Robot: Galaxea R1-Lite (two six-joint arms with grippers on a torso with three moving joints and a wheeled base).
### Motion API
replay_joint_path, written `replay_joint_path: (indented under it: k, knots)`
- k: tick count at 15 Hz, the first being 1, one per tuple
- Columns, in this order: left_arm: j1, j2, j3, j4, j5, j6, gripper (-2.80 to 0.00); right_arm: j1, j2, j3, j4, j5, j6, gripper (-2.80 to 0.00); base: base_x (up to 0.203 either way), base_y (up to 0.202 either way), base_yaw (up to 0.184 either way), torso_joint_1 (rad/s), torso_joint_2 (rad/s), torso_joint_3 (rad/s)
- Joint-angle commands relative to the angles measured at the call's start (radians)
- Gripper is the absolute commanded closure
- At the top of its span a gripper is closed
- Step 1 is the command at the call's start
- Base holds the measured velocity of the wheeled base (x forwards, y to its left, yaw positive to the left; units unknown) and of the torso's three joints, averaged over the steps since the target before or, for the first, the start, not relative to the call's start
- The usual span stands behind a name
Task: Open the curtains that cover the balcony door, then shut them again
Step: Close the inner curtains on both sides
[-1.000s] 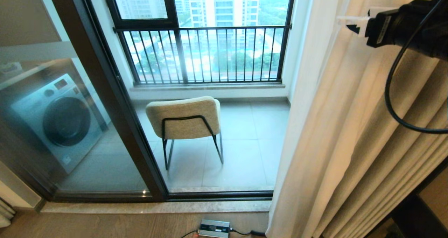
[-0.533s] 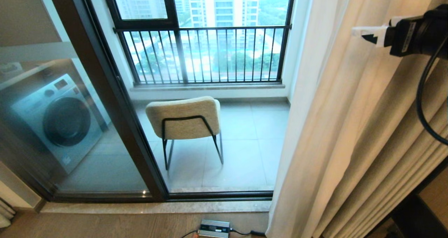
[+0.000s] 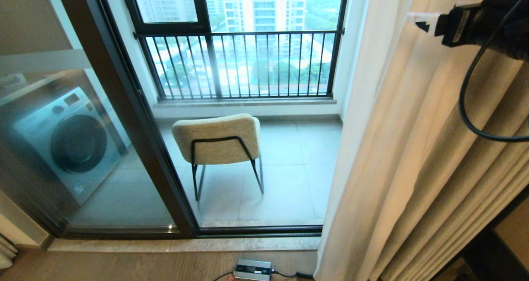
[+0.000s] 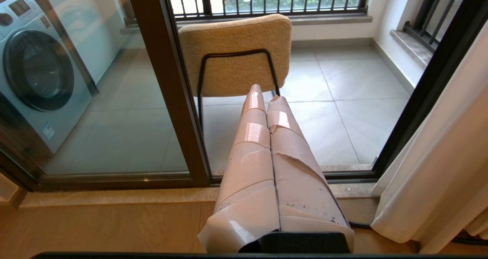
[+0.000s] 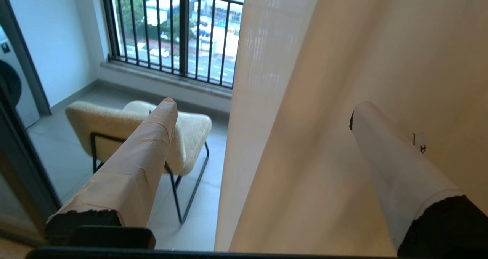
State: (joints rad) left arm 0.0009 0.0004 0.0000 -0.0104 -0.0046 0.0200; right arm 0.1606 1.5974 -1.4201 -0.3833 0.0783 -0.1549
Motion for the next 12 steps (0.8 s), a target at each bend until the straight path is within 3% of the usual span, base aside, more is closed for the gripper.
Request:
replay_joint_path:
  k: [1,12]
  knots:
    - [0.001,0.0,0.0,0.0,0.0,0.0,0.0,-0.001,0.131,-0.071,-0.042,0.001,-0.001,-2.8,0.0,0.0,0.0,0.0,0.0,0.0]
    - [0.001,0.0,0.0,0.0,0.0,0.0,0.0,-0.042,0.414,-0.374,-0.204,-0.006,0.001,-2.8,0.0,0.0,0.0,0.0,0.0,0.0]
